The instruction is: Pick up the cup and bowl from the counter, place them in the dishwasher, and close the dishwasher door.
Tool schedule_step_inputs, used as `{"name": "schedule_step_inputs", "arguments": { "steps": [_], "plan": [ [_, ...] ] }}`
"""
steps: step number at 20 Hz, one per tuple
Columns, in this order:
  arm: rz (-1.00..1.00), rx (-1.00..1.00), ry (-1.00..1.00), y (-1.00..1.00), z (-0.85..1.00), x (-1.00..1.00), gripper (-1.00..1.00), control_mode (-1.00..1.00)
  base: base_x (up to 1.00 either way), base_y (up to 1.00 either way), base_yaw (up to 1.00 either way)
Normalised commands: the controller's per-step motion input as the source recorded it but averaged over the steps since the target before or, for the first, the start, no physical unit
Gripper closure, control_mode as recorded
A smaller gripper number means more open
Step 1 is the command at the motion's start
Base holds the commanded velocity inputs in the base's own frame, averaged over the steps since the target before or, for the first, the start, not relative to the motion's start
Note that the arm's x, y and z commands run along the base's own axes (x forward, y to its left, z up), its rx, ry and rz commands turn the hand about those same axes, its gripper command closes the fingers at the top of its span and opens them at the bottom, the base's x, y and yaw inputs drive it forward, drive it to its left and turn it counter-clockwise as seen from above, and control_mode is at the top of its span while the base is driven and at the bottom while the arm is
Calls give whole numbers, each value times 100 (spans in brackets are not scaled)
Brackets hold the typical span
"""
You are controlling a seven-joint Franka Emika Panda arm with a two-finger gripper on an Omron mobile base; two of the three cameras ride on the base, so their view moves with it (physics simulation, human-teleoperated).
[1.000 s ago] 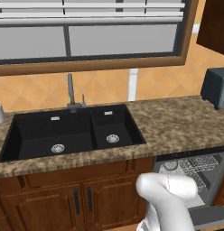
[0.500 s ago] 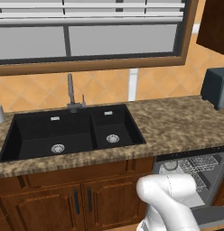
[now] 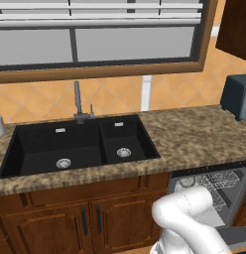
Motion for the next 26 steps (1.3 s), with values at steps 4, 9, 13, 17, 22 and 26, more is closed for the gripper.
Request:
{"name": "schedule_step_inputs", "arguments": {
  "steps": [4,9,13,17,22,26],
  "plan": [
    [5,7,-15,0,-100,68,-100,-100,0,0,0],
    [1,12,-12,-6,-96,80,-100,-100,0,0,0],
    [-1,14,0,-7,-97,100,-100,-100,0,0,0],
    [0,11,-3,-12,-93,98,-100,-100,0,0,0],
    [-2,2,-20,-18,-53,99,-100,-100,0,0,0],
    [-2,0,-11,0,5,100,-100,-100,0,0,0]
  ]
}}
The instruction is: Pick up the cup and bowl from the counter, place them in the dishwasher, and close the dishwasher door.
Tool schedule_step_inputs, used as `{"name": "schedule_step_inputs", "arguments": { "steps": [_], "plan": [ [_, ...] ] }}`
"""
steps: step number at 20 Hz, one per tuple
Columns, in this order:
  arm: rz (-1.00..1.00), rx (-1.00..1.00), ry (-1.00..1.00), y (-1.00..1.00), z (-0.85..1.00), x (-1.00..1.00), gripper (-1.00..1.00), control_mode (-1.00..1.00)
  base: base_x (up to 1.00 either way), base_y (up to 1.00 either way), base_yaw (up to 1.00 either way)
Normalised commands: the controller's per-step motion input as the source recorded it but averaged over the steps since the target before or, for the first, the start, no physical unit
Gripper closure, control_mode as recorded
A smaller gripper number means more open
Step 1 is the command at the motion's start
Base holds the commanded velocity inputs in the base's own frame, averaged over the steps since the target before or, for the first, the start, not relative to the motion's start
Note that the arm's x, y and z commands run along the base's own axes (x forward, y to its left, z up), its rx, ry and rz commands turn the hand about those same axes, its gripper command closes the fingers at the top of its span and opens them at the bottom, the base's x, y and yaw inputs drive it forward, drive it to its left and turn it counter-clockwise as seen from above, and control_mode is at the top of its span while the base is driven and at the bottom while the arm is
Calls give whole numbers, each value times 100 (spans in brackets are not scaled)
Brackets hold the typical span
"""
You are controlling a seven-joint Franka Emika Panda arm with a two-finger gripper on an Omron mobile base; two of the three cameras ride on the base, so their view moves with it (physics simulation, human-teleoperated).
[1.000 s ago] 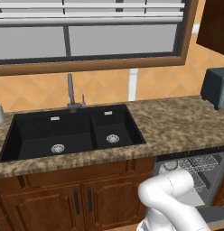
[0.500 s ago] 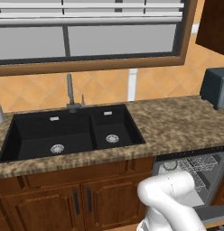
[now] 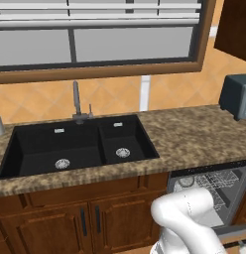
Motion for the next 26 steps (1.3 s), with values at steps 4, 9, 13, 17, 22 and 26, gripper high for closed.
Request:
{"name": "schedule_step_inputs", "arguments": {
  "steps": [4,9,13,17,22,26],
  "plan": [
    [0,7,0,6,54,100,-100,-100,0,0,0],
    [0,12,1,21,88,100,-100,-100,0,0,0],
    [0,15,0,24,82,100,-100,-100,0,0,0],
    [3,18,0,22,59,100,-100,-100,0,0,0],
    [6,34,4,10,5,100,-100,-100,0,0,0],
    [14,51,3,0,-44,100,-100,-100,0,0,0]
  ]
}}
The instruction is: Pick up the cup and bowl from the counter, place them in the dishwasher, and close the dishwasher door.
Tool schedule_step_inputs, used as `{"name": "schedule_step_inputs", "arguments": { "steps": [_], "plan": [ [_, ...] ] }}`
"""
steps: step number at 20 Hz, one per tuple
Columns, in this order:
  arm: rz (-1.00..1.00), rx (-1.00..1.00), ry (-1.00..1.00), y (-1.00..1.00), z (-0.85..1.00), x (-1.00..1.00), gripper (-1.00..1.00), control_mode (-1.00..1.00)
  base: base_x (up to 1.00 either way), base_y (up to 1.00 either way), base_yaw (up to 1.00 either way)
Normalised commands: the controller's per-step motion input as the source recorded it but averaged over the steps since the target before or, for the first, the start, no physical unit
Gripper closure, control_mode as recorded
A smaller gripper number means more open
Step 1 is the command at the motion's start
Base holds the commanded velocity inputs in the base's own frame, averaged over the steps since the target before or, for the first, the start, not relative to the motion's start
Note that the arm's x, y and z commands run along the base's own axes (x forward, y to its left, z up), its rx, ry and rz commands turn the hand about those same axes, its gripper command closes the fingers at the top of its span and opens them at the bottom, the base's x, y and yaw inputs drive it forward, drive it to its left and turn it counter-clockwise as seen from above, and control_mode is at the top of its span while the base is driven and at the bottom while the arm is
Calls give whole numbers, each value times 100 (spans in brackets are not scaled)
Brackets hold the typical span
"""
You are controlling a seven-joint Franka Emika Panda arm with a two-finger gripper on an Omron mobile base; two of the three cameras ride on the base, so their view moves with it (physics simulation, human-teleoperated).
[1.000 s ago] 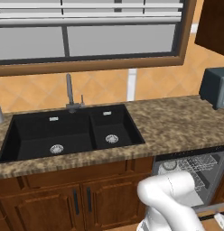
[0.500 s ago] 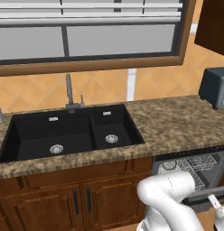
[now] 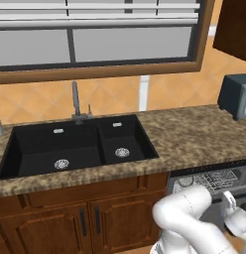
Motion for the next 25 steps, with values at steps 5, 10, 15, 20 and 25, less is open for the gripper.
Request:
{"name": "schedule_step_inputs", "arguments": {
  "steps": [5,10,15,20,25],
  "plan": [
    [21,47,0,-4,-64,100,-100,-100,0,0,0],
    [16,35,-3,-4,-78,71,-100,-100,0,0,0],
    [8,18,-26,-12,-62,50,-100,-100,0,0,0],
    [6,14,-38,-12,-63,47,-100,-100,0,0,0],
    [4,6,-35,-23,-82,43,-100,-100,0,0,0]
  ]
}}
